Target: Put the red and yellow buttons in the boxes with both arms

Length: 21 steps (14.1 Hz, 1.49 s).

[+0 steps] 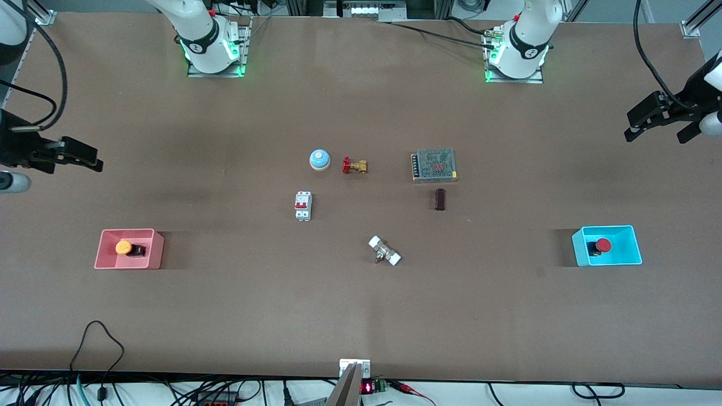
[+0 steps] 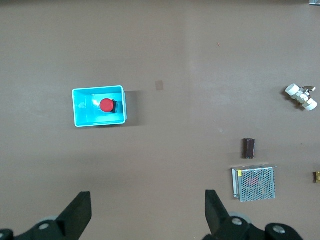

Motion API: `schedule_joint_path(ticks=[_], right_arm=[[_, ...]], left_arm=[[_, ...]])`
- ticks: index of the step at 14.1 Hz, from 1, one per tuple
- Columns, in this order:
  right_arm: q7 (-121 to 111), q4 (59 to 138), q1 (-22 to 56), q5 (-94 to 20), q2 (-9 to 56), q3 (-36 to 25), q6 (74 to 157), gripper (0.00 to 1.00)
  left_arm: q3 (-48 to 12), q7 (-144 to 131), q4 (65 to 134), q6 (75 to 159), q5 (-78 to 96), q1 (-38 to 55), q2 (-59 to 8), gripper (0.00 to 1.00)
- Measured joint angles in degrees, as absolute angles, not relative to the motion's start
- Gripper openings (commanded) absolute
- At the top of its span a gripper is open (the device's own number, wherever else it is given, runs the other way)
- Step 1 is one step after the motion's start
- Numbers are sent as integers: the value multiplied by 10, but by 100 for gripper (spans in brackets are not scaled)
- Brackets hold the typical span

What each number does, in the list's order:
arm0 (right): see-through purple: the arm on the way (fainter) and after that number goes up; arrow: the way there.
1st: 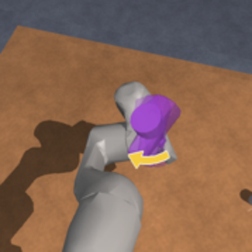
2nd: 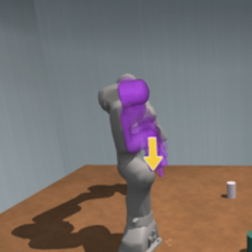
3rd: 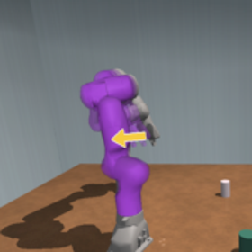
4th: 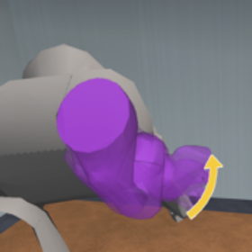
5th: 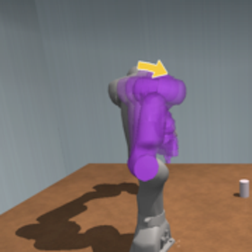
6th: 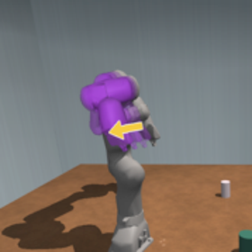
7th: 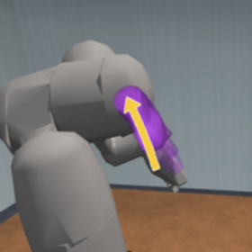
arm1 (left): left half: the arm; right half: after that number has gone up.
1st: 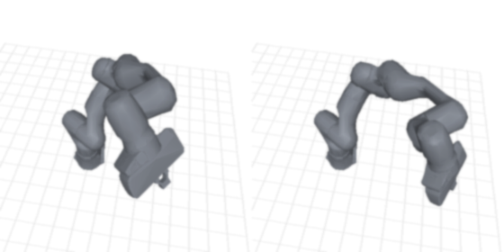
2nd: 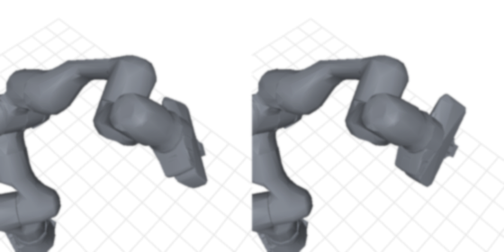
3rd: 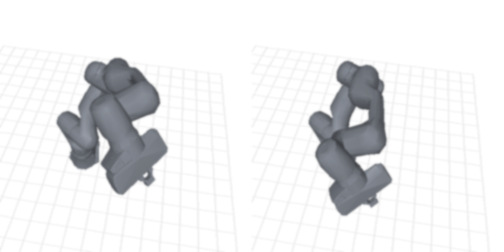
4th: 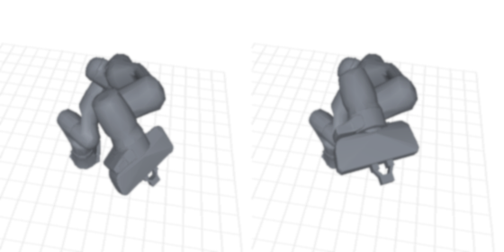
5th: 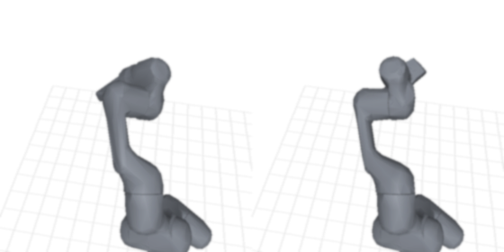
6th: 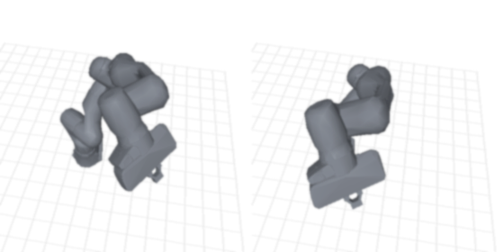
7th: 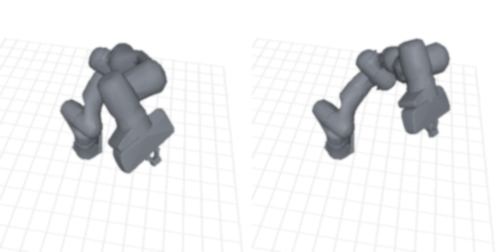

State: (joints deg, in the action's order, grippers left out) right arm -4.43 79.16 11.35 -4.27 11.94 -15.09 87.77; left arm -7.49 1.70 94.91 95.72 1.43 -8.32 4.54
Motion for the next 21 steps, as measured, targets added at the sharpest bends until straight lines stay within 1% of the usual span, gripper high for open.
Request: schedule_joint_path(ticks=[3, 7, 12, 21], right_arm=[[-44, 799, 63, -19, 113, -114, 878, 100], [-42, 849, 63, 10, 75, -97, 884, 100], [-24, 891, 65, 10, 25, -92, 889, 100], [-24, 898, 63, 10, 3, -96, 882, 100]], left_arm=[[-75, 17, 950, 957, 18, -83, 45, 100], [-75, 17, 950, 957, 20, -83, 45, 100], [-75, 17, 950, 957, 20, -83, 45, 100], [-75, 17, 951, 957, 21, -83, 45, 100]])
